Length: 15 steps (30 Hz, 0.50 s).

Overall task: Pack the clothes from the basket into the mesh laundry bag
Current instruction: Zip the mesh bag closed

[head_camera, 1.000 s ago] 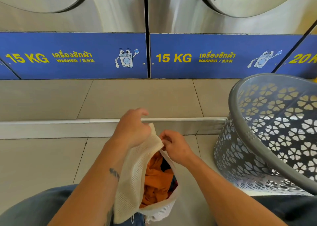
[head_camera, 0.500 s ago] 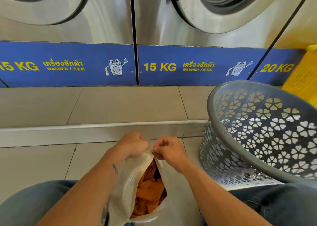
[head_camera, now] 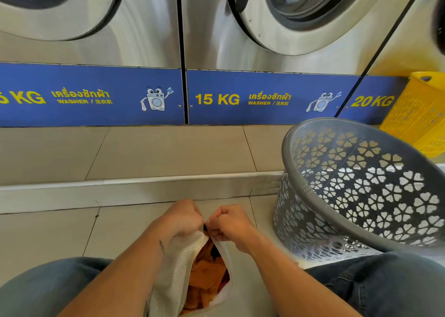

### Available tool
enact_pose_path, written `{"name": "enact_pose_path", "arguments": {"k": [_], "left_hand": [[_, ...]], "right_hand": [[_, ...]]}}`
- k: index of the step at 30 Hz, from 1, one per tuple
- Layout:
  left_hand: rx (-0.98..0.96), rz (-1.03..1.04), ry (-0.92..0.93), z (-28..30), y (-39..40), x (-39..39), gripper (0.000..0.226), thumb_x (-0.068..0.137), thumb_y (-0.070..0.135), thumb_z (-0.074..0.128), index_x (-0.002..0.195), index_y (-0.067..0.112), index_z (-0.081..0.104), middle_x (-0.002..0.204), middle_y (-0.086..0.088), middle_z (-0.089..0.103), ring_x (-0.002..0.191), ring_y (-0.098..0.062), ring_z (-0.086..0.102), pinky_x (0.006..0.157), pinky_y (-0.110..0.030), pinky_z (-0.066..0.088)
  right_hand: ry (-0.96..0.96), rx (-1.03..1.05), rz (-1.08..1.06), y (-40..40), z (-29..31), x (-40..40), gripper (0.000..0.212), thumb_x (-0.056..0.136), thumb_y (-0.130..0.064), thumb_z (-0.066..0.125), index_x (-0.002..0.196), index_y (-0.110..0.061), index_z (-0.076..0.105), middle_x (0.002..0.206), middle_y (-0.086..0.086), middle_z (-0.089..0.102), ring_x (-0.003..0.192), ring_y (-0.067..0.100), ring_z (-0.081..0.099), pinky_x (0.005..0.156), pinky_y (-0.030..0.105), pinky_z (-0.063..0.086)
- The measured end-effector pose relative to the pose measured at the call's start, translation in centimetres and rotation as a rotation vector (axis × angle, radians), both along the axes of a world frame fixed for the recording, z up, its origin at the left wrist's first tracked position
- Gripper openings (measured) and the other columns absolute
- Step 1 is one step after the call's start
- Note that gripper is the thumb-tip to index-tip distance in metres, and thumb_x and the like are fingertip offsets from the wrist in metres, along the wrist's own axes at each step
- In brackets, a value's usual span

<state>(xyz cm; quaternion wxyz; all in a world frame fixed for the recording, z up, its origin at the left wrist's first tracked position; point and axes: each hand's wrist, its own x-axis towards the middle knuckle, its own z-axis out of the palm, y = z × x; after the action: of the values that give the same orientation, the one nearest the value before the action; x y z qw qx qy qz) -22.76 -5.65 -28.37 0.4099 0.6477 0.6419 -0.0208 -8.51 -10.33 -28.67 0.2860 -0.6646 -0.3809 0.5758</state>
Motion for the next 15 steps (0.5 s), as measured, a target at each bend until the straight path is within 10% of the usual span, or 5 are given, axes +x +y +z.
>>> {"name": "enact_pose_path", "arguments": {"k": [15], "left_hand": [[0.395,0.414,0.157,-0.7,1.8,-5.1,0.016,0.086,0.005,0.055,0.092,0.009,0.068,0.09,-0.008,0.059,0.079,-0.027,0.058,0.071,-0.033,0.051]], "right_hand": [[-0.372,0.062,0.217,-0.4,0.2,1.5,0.02,0.079,0.0,0.067,0.066,-0.014,0.071,0.057,-0.007,0.067,0.058,0.007,0.063,0.057,0.023,0.051]]}}
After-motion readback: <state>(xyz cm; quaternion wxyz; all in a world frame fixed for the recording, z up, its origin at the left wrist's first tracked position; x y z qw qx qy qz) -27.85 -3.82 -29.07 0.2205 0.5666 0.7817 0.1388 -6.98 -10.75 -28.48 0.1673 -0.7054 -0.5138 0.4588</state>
